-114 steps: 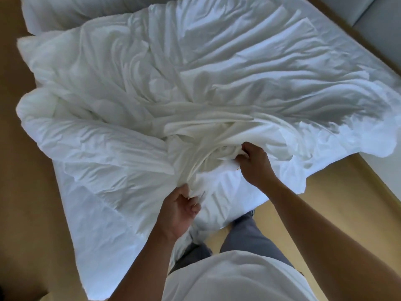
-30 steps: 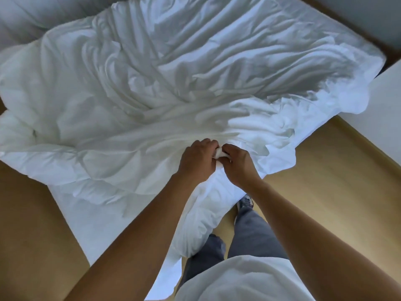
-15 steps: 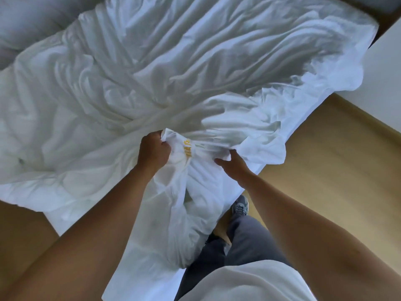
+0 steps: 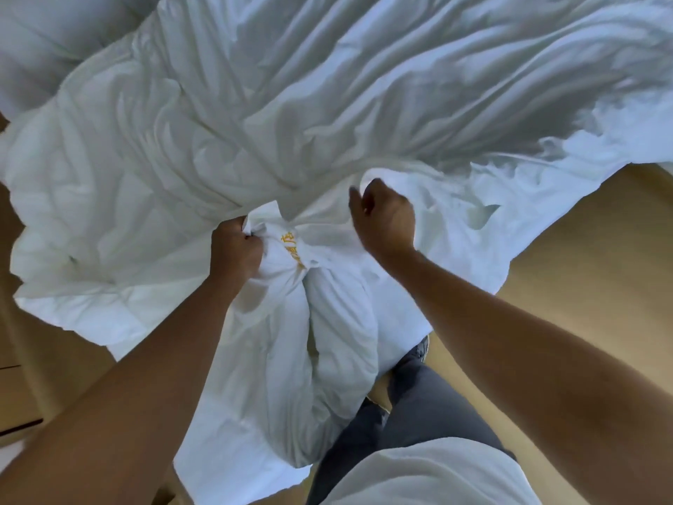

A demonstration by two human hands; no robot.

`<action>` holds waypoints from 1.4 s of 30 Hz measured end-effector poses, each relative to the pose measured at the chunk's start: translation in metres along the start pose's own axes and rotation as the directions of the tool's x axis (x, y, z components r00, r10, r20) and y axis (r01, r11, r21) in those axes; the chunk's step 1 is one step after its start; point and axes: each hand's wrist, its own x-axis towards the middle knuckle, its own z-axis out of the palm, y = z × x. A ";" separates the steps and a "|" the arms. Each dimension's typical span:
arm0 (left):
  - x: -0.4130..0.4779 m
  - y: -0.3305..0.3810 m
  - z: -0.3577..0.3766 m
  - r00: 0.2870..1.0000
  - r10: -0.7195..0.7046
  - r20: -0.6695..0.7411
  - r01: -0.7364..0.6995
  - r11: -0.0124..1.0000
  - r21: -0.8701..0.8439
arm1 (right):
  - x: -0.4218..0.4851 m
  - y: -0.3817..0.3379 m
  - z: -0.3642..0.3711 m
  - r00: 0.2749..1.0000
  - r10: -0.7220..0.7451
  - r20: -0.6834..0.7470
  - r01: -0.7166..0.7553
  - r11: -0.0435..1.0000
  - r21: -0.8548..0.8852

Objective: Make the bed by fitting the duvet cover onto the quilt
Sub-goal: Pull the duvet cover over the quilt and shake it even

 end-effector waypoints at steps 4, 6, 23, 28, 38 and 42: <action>0.011 0.003 -0.002 1.000 -0.019 0.018 0.020 0.999 -0.043 | -0.099 0.006 0.037 0.840 -0.252 0.481 0.318 0.946 -0.061; 0.017 0.002 -0.003 0.999 -0.022 0.034 0.024 0.998 -0.052 | -0.104 0.016 0.054 0.895 -0.073 0.441 0.125 0.988 -0.092; 0.016 0.010 -0.015 0.951 0.291 0.101 -0.286 0.956 -0.063 | -0.068 0.012 0.086 0.731 0.662 0.165 -0.682 0.716 0.145; 0.012 0.028 -0.019 0.925 0.363 0.116 -0.362 0.932 -0.033 | -0.067 0.013 0.081 0.721 0.632 0.285 -0.693 0.654 0.303; 0.020 0.030 -0.046 0.872 0.470 0.136 -0.483 0.872 0.086 | -0.036 -0.040 0.067 0.488 0.397 0.777 -0.720 -0.320 0.616; 0.040 0.032 -0.056 0.881 0.467 0.075 -0.473 0.877 0.085 | -0.042 -0.043 0.066 0.548 0.453 0.703 -0.793 0.017 0.609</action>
